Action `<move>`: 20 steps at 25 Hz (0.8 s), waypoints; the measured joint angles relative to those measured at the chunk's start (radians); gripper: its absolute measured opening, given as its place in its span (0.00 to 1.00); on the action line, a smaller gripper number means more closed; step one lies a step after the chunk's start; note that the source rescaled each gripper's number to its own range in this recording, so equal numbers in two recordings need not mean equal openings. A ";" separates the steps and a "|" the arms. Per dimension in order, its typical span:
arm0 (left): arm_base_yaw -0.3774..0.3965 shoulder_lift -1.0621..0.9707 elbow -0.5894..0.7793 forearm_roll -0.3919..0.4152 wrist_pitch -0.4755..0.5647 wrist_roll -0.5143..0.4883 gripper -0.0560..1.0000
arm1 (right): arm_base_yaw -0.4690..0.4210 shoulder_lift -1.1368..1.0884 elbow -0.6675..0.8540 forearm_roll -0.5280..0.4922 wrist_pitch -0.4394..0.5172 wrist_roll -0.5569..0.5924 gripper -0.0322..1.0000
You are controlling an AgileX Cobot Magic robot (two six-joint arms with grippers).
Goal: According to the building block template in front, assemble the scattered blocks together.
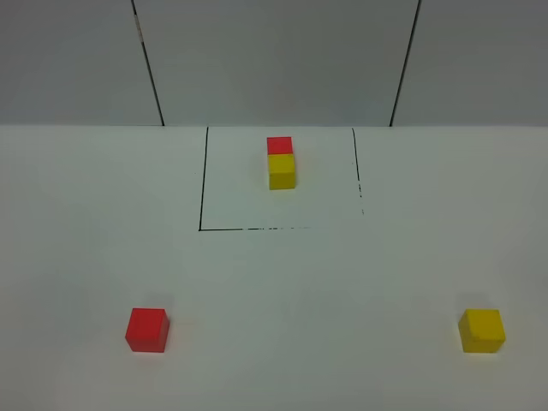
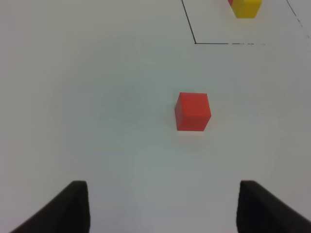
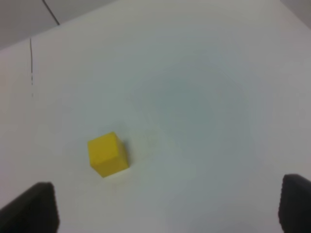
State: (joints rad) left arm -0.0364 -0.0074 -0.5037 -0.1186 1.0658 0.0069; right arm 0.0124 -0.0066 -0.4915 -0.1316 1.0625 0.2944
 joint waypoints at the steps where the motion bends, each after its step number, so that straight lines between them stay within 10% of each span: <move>1: 0.000 0.000 0.000 0.000 0.000 0.000 0.45 | 0.000 0.000 0.000 0.000 0.000 0.000 0.81; 20: 0.000 0.000 0.000 0.000 0.000 0.000 0.45 | 0.000 0.000 0.000 0.000 0.000 0.000 0.81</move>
State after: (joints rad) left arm -0.0364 -0.0074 -0.5037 -0.1186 1.0658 0.0069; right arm 0.0124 -0.0066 -0.4915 -0.1316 1.0625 0.2944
